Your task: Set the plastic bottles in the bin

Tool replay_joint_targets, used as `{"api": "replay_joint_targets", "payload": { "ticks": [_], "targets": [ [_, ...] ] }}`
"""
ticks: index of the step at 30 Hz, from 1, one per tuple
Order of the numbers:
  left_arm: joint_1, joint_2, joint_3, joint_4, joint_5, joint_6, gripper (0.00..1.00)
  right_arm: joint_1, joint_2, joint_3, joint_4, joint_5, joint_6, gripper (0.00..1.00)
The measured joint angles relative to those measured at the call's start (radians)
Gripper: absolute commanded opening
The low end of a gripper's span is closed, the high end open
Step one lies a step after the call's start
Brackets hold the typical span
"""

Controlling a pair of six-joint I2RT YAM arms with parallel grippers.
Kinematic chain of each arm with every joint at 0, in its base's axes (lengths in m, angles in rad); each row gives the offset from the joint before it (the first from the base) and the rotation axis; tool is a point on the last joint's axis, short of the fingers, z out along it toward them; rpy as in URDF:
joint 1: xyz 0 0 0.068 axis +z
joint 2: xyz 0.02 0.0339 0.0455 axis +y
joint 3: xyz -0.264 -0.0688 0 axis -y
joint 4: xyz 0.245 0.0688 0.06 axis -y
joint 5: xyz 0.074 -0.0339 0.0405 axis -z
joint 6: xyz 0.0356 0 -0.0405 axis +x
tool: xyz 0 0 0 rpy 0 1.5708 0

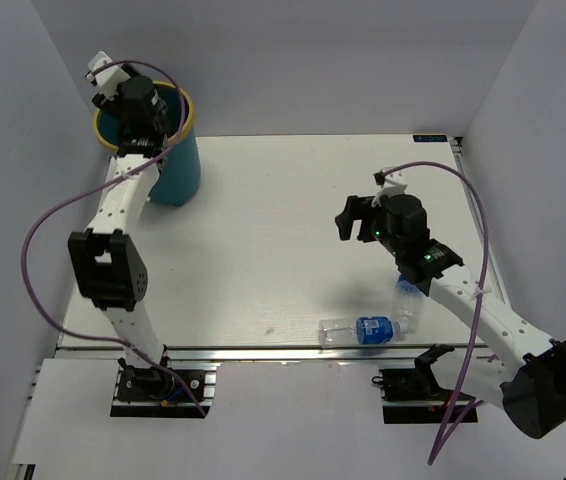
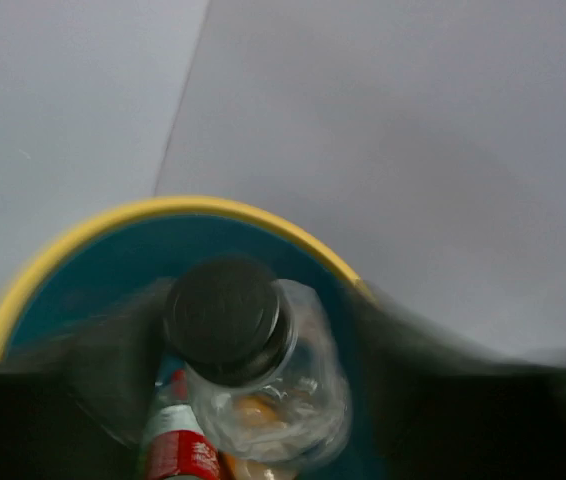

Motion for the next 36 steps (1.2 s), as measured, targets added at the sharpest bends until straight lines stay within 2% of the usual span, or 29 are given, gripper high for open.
{"api": "replay_joint_targets", "payload": {
  "ticks": [1, 5, 11, 15, 18, 23, 28, 31, 33, 34, 36],
  "targets": [
    [0.000, 0.056, 0.061, -0.040, -0.014, 0.018, 0.98, -0.011, -0.008, 0.000, -0.030, 0.034, 0.015, 0.89],
    [0.000, 0.169, 0.225, -0.167, -0.015, 0.027, 0.98, -0.069, -0.019, 0.006, -0.171, 0.163, 0.089, 0.89],
    [0.000, 0.126, 0.272, -0.300, 0.058, 0.017, 0.98, -0.246, -0.036, -0.009, -0.374, 0.260, 0.201, 0.89],
    [0.002, 0.044, 0.261, -0.365, 0.215, -0.010, 0.98, -0.326, -0.071, -0.058, -0.470, 0.272, 0.246, 0.89],
    [0.000, -0.073, 0.162, -0.355, 0.388, -0.037, 0.98, -0.341, -0.090, -0.101, -0.541, 0.268, 0.268, 0.89],
    [-0.040, -0.283, -0.137, -0.273, 0.670, -0.073, 0.98, -0.349, -0.121, -0.172, -0.618, 0.223, 0.304, 0.89],
    [-0.129, -0.394, -0.486, -0.127, 0.820, -0.108, 0.98, -0.351, -0.124, -0.262, -0.613, 0.146, 0.317, 0.89],
    [-0.152, -0.402, -0.615, -0.107, 0.869, -0.129, 0.98, -0.351, -0.087, -0.300, -0.572, 0.121, 0.316, 0.88],
    [-0.153, -0.401, -0.652, -0.114, 0.885, -0.135, 0.98, -0.351, -0.051, -0.312, -0.534, 0.118, 0.312, 0.83],
    [-0.153, -0.401, -0.660, -0.112, 0.888, -0.137, 0.98, -0.351, -0.032, -0.315, -0.514, 0.116, 0.310, 0.69],
    [-0.153, -0.402, -0.665, -0.106, 0.899, -0.140, 0.98, -0.351, 0.004, -0.314, -0.473, 0.117, 0.303, 0.53]
  ]
}}
